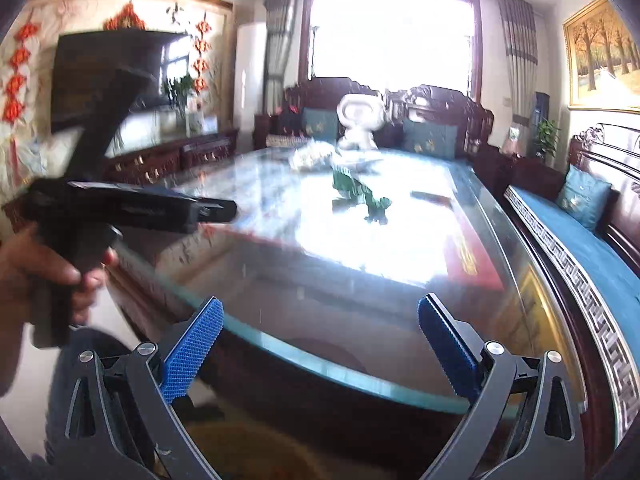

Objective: Collect trash
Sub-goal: 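Move both tools back to the table toward the two green wrappers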

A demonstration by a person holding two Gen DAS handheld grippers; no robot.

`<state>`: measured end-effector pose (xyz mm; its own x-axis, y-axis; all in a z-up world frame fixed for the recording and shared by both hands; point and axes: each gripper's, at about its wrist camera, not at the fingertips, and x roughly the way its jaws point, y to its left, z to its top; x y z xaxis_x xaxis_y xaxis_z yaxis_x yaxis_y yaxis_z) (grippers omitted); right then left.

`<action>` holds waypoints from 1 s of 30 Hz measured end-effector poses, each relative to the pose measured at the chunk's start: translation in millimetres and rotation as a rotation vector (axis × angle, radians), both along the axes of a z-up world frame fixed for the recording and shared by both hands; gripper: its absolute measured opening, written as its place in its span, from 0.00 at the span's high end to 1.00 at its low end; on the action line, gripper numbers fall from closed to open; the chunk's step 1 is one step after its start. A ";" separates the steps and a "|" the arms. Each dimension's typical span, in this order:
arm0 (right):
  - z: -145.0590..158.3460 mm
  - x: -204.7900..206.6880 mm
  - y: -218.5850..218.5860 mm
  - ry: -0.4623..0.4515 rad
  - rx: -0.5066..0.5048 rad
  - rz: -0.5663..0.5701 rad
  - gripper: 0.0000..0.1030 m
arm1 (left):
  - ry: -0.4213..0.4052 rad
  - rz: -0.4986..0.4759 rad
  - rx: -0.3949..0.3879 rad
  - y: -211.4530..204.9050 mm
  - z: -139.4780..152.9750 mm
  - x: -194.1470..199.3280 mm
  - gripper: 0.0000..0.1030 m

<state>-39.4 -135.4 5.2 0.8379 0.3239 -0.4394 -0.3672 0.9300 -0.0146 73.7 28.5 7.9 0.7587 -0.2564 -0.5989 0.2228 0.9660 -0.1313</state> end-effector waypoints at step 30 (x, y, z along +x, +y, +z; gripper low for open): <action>-21.8 270.8 -9.7 0.312 -0.034 -0.074 0.08 | 0.173 -0.037 0.032 -22.4 -54.3 250.1 0.04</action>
<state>231.4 -145.0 -16.6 0.6818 0.2481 -0.6882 -0.2906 0.9552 0.0564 323.8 6.1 -46.4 0.6340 -0.2604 -0.7282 0.2347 0.9620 -0.1397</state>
